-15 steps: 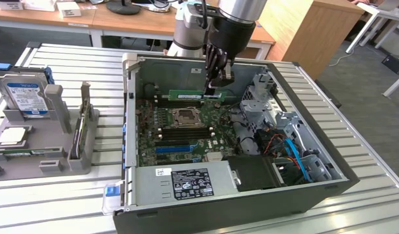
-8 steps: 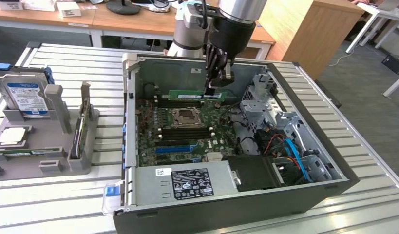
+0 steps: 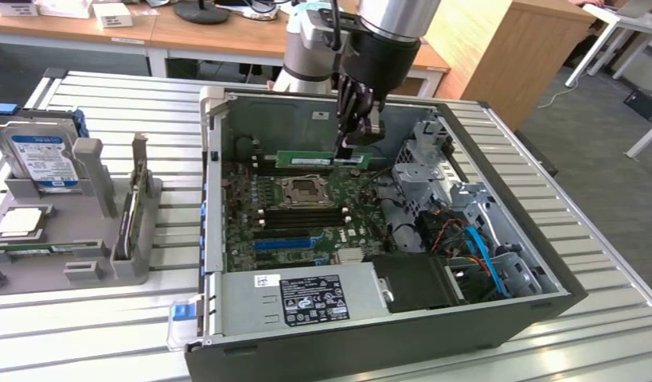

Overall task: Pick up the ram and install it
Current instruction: 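Insert the ram into the slot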

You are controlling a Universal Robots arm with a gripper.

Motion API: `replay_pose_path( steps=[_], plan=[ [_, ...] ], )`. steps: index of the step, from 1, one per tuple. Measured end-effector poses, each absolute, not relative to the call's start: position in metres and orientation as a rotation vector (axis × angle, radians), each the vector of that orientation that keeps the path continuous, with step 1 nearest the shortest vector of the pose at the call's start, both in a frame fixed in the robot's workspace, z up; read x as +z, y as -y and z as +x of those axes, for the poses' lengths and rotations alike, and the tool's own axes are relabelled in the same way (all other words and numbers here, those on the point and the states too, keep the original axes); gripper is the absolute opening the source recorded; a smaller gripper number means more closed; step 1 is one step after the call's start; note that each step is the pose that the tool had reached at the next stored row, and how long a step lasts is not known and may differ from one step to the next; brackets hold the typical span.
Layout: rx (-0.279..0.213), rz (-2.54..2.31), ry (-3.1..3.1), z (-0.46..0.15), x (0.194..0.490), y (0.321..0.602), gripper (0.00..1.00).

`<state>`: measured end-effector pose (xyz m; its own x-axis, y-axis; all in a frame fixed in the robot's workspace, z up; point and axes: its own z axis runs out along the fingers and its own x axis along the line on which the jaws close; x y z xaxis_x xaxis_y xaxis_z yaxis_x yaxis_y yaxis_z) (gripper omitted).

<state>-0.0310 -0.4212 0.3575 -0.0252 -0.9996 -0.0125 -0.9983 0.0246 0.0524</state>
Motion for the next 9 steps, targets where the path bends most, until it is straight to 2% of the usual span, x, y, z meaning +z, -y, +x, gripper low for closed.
replay_pose_path(
  steps=[9],
  plan=[
    [-0.072, 2.174, 2.229, -0.0310, 0.3555, 0.4235, 0.12]
  ],
)
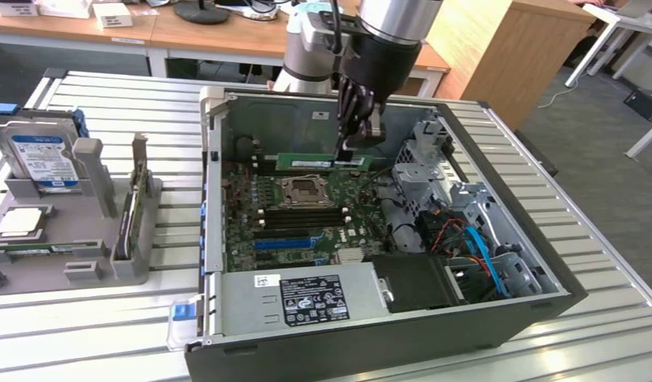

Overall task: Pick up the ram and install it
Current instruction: 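Insert the ram into the slot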

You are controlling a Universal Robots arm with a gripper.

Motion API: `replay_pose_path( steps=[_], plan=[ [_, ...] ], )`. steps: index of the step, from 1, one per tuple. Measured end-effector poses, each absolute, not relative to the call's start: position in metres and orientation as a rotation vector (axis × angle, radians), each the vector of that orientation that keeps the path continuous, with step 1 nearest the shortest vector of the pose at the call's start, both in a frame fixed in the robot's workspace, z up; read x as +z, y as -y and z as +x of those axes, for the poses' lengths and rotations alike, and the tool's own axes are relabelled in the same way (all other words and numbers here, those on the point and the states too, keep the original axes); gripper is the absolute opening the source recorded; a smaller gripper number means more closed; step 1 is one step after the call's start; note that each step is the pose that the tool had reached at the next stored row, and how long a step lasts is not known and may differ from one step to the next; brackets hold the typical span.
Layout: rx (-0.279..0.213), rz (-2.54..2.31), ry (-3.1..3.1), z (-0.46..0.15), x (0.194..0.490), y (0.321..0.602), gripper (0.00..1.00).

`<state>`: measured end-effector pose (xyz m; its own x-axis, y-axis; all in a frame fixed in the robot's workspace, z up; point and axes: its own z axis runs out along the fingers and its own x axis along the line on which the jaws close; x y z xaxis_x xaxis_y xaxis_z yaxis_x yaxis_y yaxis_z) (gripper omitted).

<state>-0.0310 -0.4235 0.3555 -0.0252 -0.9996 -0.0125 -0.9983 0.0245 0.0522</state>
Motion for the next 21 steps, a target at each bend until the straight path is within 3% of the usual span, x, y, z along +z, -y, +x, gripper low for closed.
replay_pose_path(
  steps=[21],
  plan=[
    [-0.065, 2.177, 2.232, -0.031, 0.323, 0.423, 0.12]
  ],
)
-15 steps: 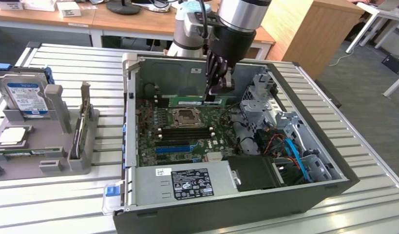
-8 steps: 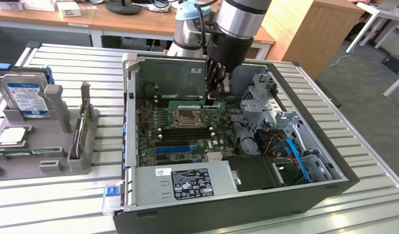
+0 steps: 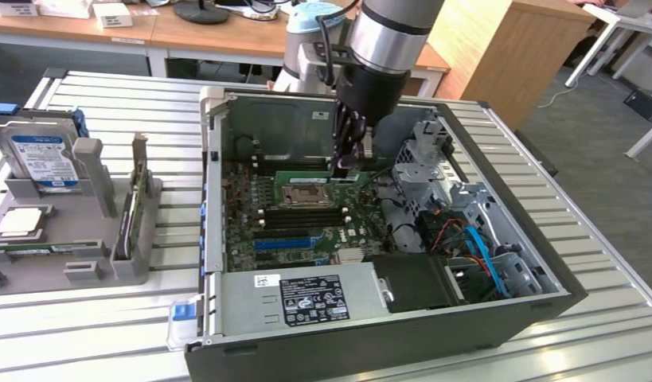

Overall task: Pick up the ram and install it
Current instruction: 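Insert the ram into the slot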

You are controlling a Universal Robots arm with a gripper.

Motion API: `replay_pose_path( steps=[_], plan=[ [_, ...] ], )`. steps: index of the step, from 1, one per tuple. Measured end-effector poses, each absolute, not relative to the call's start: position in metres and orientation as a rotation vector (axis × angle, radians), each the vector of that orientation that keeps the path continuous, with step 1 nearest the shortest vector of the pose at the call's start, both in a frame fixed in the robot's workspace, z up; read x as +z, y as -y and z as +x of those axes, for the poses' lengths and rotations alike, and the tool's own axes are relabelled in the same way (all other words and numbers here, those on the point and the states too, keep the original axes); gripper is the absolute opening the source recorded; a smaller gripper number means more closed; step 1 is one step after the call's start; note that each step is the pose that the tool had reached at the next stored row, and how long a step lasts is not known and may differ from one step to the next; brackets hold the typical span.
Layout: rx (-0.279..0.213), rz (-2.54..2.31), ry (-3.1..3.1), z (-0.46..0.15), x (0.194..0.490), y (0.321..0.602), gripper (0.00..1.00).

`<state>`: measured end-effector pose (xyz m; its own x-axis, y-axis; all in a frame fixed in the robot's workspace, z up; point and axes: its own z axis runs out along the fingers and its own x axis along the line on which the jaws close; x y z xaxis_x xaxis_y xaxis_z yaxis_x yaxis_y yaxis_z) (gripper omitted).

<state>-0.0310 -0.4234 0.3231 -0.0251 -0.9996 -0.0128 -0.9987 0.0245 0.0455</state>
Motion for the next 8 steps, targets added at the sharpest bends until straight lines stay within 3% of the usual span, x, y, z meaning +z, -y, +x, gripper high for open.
replay_pose_path(
  steps=[8],
  plan=[
    [-0.062, 2.179, 2.233, -0.031, 0.312, 0.423, 0.12]
  ],
)
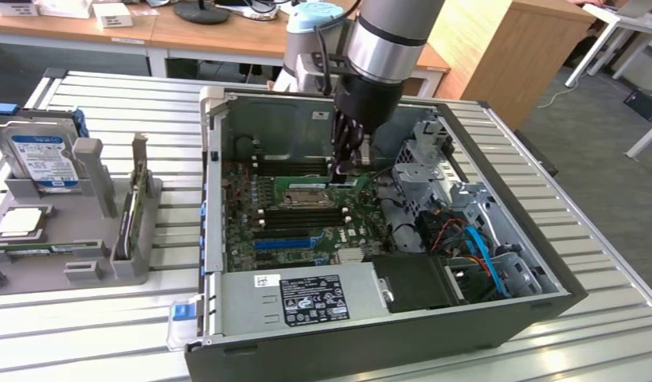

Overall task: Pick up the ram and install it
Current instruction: 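Insert the ram into the slot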

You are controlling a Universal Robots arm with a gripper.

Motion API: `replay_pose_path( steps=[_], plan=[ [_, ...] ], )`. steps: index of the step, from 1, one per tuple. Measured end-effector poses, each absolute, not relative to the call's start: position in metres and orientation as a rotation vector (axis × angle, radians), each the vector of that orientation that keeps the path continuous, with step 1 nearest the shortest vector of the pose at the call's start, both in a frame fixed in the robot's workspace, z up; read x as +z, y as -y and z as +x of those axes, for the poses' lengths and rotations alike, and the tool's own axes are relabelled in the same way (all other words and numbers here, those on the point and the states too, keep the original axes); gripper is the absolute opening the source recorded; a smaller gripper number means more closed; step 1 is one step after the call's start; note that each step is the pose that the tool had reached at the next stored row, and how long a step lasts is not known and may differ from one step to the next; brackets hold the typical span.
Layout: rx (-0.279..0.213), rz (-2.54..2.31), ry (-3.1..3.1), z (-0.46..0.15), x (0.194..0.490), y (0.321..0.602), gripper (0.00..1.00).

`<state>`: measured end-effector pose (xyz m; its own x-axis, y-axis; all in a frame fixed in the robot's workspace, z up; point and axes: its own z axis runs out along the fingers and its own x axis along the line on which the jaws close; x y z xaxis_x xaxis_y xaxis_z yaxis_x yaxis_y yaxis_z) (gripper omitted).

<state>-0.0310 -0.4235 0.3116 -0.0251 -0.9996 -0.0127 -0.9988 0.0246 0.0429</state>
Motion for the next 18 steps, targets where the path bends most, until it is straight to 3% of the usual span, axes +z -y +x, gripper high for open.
replay_pose_path(
  steps=[18],
  plan=[
    [-0.058, 2.181, 2.236, -0.031, 0.291, 0.423, 0.12]
  ],
)
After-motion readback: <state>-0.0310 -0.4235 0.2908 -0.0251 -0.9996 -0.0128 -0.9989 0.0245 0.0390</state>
